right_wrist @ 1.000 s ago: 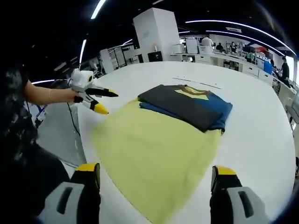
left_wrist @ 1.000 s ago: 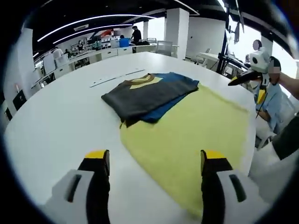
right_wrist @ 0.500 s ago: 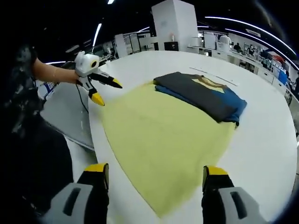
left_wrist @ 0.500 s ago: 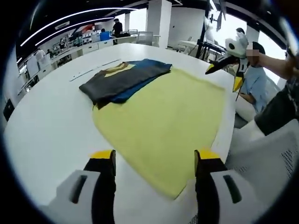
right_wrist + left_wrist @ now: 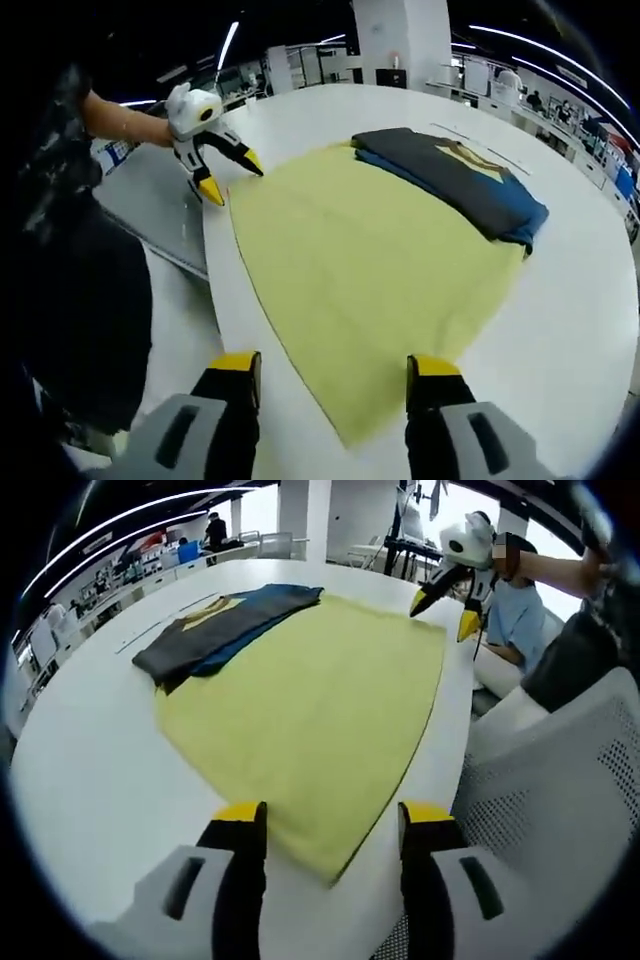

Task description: Fold the garment on the visible template until the final outline fits inside the template.

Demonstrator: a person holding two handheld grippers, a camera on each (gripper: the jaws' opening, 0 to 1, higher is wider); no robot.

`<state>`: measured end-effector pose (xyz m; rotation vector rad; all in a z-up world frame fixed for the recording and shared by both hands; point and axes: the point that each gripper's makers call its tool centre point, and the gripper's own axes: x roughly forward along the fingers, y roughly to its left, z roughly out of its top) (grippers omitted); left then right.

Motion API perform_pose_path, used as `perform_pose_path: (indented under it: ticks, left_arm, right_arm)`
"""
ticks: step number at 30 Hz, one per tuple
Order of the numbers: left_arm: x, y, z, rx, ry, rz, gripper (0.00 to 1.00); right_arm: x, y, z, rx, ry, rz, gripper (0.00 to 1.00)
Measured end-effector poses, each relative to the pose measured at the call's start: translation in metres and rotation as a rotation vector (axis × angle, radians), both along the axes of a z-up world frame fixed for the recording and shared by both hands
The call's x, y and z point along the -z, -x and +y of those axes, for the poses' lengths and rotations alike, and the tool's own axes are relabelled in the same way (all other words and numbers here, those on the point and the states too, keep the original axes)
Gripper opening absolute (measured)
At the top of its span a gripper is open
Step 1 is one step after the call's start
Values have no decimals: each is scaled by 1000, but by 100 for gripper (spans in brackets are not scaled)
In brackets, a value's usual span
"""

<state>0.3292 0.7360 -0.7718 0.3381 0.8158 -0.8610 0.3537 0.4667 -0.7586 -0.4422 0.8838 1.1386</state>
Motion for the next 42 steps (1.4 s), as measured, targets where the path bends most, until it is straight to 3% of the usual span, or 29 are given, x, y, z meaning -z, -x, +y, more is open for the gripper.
perform_pose_path:
  ticks: [7, 10, 11, 16, 20, 26, 33, 42]
  left_arm:
    - [3, -1, 7, 47, -68, -32, 42]
    - [2, -1, 6, 55, -67, -38, 42]
    - [2, -1, 6, 62, -70, -39, 42]
    - [2, -4, 9, 57, -72, -21, 41]
    - [3, -8, 10, 60, -79, -18, 37]
    - [3, -9, 11, 63, -88, -13, 34]
    - [2, -16, 16, 40, -100, -4, 23]
    - [2, -17, 17, 14, -91, 12, 3]
  right_arm:
    - [10, 2, -5, -40, 69, -38, 51]
    - [18, 5, -12, -72, 127, -29, 44]
    - [17, 2, -12, -82, 125, -58, 43]
    - [19, -2, -20, -98, 175, -79, 42]
    - [19, -3, -21, -99, 176, -74, 40]
    - [18, -2, -23, -133, 181, -76, 25]
    - [18, -10, -24, -114, 190, -90, 7]
    - [18, -11, -25, -112, 191, -107, 2]
